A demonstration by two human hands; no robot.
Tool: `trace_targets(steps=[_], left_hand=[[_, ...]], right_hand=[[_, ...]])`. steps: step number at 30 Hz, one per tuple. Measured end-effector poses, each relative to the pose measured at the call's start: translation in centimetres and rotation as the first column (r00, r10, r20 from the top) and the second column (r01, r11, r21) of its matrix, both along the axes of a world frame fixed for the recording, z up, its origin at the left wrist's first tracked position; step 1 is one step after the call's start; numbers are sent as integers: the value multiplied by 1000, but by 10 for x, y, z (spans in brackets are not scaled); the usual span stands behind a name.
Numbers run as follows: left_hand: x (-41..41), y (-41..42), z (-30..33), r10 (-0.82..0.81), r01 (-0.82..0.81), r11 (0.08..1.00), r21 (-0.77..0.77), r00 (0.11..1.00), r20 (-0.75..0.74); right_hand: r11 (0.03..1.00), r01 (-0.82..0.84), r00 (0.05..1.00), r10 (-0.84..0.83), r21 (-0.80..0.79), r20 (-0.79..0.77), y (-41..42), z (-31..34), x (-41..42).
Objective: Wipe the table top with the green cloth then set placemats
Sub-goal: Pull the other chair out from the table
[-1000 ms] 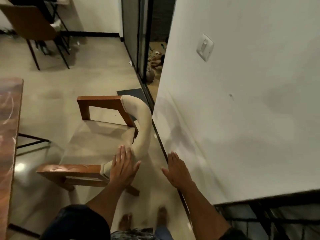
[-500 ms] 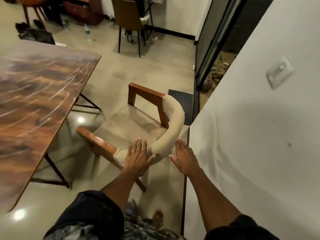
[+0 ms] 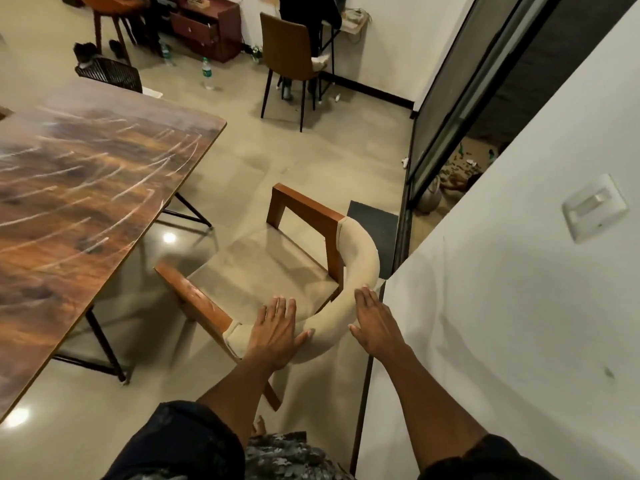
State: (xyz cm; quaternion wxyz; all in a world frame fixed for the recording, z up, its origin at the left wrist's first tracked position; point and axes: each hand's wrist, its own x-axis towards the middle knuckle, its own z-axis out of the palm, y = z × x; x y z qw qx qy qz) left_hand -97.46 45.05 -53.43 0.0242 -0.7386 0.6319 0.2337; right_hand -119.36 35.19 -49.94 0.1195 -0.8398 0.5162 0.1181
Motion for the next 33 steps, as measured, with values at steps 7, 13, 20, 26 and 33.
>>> trace_targets(steps=[7,13,20,26,33], left_hand=[[-18,0,-20,18,-17,997,78,1000,-13],[-28,-33,-32,27,-25,978,206,1000,-8],[-30,-38,-44,184,-166,960,226,981,-60],[-38,-40,-35,289,-270,938,217,955,-64],[-37,-46,-26,338,-310,918,247,938,-82]], right_hand=[[997,-70,994,71,17,-85,-37,-4,6],[990,-59,995,69,126,-78,-82,-19,-10],[966,-155,984,169,205,-49,-143,-49,-12],[932,-286,950,307,224,-64,-164,-54,-15],[929,-336,942,332,153,53,-166,-67,-26]])
